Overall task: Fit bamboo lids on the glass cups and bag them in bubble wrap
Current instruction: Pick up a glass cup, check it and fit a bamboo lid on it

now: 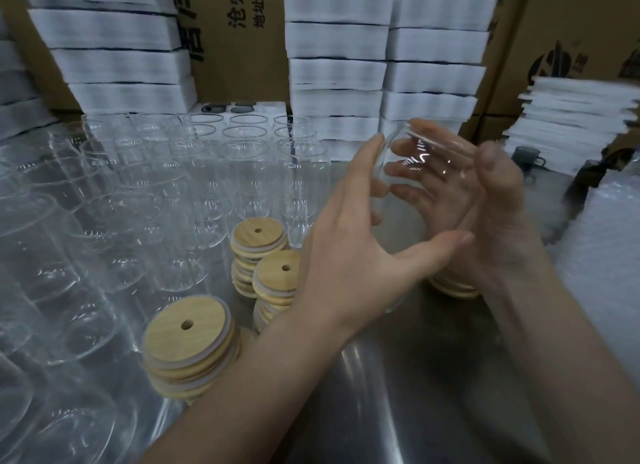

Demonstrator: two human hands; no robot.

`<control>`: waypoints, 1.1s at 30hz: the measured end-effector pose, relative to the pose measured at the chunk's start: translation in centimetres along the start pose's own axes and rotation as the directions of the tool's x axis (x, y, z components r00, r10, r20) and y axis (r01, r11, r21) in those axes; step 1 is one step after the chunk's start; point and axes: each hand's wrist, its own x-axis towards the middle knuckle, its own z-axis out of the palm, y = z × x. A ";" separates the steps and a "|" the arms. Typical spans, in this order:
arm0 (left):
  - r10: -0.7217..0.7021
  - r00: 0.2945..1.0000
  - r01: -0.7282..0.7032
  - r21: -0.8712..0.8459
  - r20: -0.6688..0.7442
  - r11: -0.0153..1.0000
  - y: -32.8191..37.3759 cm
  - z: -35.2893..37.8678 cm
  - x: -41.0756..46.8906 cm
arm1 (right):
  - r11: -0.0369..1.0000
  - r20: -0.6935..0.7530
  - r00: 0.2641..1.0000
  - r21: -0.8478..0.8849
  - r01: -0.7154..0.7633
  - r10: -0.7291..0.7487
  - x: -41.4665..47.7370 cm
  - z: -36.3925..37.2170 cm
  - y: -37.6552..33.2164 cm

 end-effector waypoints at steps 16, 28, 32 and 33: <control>0.377 0.910 -0.381 0.014 -0.172 0.925 -0.6 -0.6 0.7 | 0.931 0.039 0.987 -0.328 0.159 -0.155 -0.8 3.0 -3.8; 0.211 0.966 -0.200 0.084 -0.152 0.976 -1.6 -0.2 0.6 | 0.977 -0.156 0.988 0.212 0.035 -0.001 0.6 2.2 -0.3; 0.107 0.984 -0.112 -0.031 -0.144 0.993 -1.4 -0.4 0.5 | 0.971 -0.066 0.997 0.237 0.041 -0.026 0.3 1.8 0.3; 0.093 0.986 -0.101 -0.055 -0.140 0.993 -1.5 -0.4 0.5 | 0.970 -0.028 0.999 0.239 0.046 -0.041 0.2 1.7 0.2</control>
